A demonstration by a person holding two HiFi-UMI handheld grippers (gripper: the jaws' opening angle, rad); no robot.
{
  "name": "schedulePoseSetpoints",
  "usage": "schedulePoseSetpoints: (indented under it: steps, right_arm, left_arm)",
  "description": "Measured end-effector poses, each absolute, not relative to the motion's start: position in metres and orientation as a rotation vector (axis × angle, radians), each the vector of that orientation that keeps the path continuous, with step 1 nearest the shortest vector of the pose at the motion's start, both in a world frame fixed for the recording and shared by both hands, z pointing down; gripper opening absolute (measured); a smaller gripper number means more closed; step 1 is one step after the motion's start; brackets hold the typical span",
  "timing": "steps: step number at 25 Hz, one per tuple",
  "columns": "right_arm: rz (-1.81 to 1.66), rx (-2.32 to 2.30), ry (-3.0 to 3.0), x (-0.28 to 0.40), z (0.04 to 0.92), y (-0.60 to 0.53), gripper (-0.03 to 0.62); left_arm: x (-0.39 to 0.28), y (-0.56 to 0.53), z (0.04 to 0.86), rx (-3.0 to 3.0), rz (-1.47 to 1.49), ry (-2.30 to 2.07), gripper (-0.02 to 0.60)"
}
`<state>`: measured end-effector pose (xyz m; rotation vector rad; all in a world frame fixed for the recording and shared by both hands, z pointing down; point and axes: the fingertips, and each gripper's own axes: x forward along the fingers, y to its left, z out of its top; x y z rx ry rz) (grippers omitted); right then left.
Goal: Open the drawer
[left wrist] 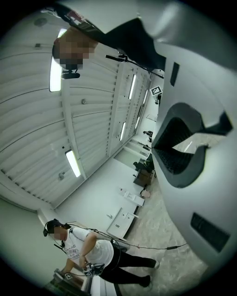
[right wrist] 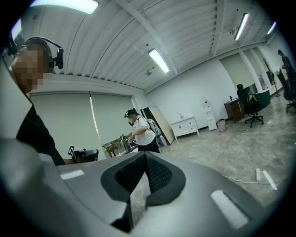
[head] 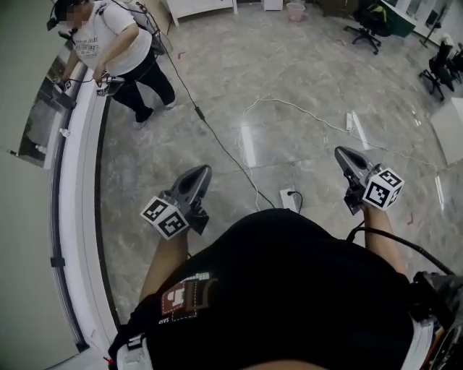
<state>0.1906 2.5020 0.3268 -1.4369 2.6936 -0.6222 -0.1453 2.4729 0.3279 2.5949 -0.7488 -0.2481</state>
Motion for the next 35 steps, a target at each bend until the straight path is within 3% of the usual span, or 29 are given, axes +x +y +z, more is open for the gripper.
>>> schedulePoseSetpoints:
  steps: [8,14,18,29,35]
  right_arm:
    - [-0.666,-1.5,2.626,0.208,0.34,2.469,-0.005]
    - [-0.688,-1.427,2.642,0.257,0.349,2.416,-0.005]
    - [-0.675,-1.345,2.669,0.33,0.365,2.373,-0.005]
    - [-0.603,-1.357,2.761,0.612,0.357,2.234,-0.005]
    - [-0.627,-1.292,2.788,0.628,0.366,2.175,-0.005]
  left_arm:
    - [-0.128,2.428,0.349,2.569,-0.228,-0.682,-0.012]
    - [-0.083,2.387,0.355,2.566,-0.2,-0.722,-0.012]
    - [-0.011,2.351,0.365,2.589,-0.182,-0.775,-0.012]
    - [0.229,2.223,0.322,2.472,-0.342,-0.901,-0.012]
    - [0.252,2.181,0.327,2.448,-0.305,-0.971,-0.012]
